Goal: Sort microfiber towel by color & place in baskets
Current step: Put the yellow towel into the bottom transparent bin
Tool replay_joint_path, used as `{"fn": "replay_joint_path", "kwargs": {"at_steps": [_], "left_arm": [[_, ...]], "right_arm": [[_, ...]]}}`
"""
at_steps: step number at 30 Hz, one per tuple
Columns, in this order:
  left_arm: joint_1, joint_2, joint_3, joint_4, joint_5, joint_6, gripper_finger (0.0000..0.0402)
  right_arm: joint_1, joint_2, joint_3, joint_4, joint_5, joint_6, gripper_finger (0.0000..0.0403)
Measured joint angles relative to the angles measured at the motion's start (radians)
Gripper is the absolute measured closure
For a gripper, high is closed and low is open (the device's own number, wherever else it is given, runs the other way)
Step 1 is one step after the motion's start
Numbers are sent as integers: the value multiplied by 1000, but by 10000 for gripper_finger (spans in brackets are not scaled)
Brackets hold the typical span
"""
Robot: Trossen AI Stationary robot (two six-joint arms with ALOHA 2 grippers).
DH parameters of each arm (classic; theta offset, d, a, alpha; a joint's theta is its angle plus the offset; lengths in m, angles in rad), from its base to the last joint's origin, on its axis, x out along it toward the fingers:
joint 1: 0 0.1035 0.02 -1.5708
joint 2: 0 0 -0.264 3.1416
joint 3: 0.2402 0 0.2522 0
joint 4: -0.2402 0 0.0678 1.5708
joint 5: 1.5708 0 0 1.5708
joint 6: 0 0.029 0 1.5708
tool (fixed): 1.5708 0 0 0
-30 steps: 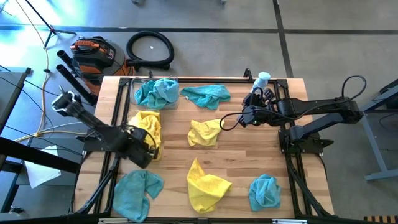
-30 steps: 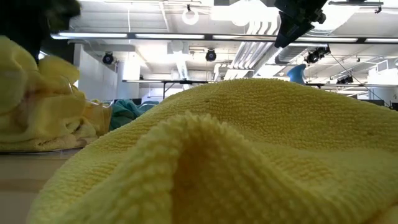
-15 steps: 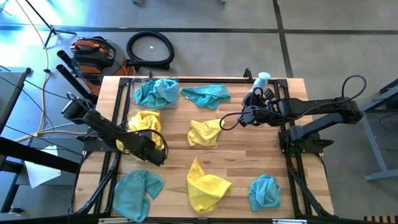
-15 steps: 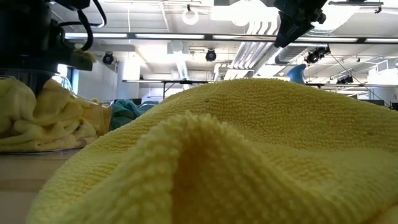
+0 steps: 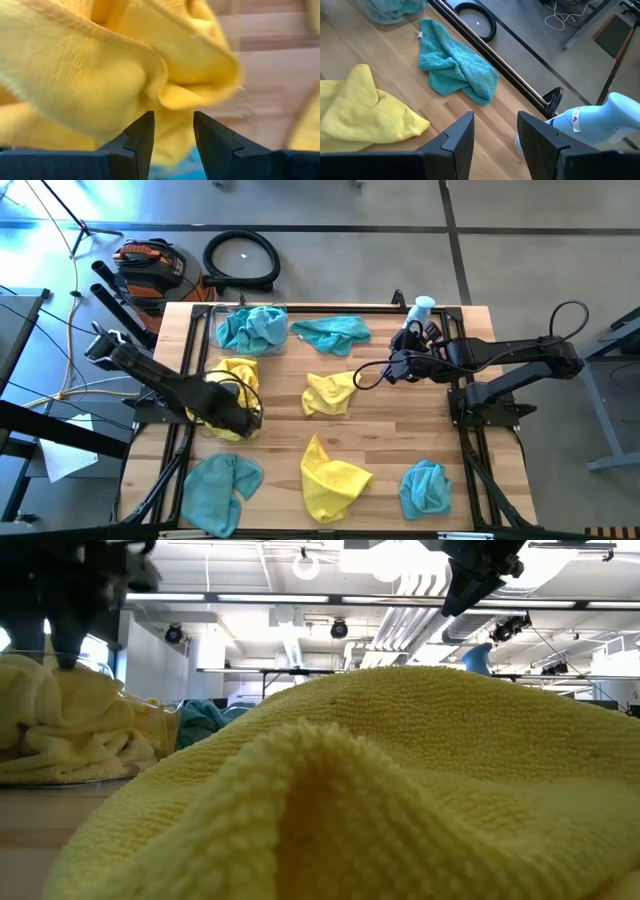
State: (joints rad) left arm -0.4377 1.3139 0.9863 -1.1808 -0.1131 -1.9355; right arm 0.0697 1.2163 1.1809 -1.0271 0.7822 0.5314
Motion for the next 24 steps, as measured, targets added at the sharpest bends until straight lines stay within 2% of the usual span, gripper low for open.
{"fn": "replay_joint_path", "kwargs": {"at_steps": [4, 9, 13, 16, 24], "left_arm": [[-1, -73, 37, -32, -3, -1, 275], [-21, -121, 45, -180, -29, -51, 275], [-46, -124, 4, -234, 29, -75, 275], [-57, -124, -57, -152, 35, -61, 275], [-42, -124, -337, 244, 104, -97, 275]], "right_arm": [[0, 0, 0, 0, 0, -1, 258], [0, 0, 0, 0, 0, -1, 258], [0, 0, 0, -1, 0, -1, 258], [0, 0, 0, -5, 0, -1, 258], [0, 0, 0, -5, 0, -16, 258]]}}
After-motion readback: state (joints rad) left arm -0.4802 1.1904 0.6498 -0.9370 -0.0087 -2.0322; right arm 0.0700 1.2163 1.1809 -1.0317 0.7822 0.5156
